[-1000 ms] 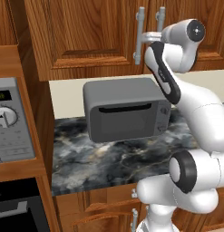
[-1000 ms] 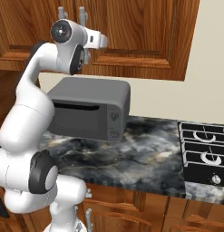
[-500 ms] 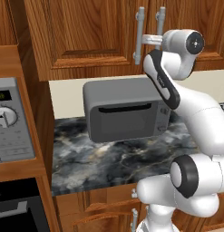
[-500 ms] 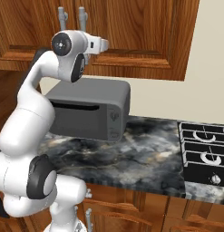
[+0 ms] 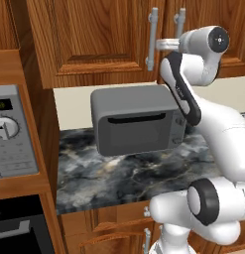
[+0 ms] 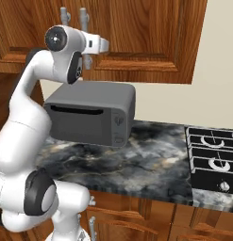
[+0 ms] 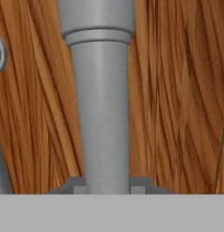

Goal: The dining table condiment station is running low on condiment bottle. Refill the condiment station by opening the cabinet and taking the condiment bottle from the cabinet and placing it on the dining table.

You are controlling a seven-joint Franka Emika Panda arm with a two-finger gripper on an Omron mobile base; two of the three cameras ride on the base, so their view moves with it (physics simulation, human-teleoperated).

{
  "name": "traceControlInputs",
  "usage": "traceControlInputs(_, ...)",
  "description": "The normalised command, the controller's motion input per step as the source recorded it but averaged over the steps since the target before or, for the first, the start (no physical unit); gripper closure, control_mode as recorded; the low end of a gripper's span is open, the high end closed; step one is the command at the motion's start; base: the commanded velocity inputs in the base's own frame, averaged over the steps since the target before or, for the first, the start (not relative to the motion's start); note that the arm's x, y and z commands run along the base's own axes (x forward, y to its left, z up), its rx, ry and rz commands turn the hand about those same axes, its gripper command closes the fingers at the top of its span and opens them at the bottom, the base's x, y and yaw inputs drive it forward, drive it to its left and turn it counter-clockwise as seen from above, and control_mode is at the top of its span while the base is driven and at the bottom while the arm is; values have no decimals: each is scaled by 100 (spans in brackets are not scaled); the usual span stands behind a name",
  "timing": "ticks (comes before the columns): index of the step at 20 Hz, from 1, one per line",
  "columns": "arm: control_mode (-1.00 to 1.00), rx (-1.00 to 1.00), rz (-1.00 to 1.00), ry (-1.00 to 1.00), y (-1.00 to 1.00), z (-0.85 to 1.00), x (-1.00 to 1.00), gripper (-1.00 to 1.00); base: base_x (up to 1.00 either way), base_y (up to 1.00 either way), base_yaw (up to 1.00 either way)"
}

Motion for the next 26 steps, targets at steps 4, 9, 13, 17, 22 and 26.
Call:
traceControlInputs(4, -100, -1, 0, 2, -25, 0, -97, 100, 0, 0, 0)
traceControlInputs(9, -100, 0, -4, 0, -62, 0, -100, 100, 0, 0, 0)
traceControlInputs(13, -100, 0, -6, 0, -74, 0, -100, 100, 0, 0, 0)
traceControlInputs(17, -100, 0, -4, 0, -54, 0, -100, 100, 0, 0, 0)
traceControlInputs(22, -100, 0, 1, 0, -1, 12, -81, -100, 0, 0, 0)
traceControlInputs(26, -100, -3, 11, 0, 36, 25, -48, -100, 0, 0, 0)
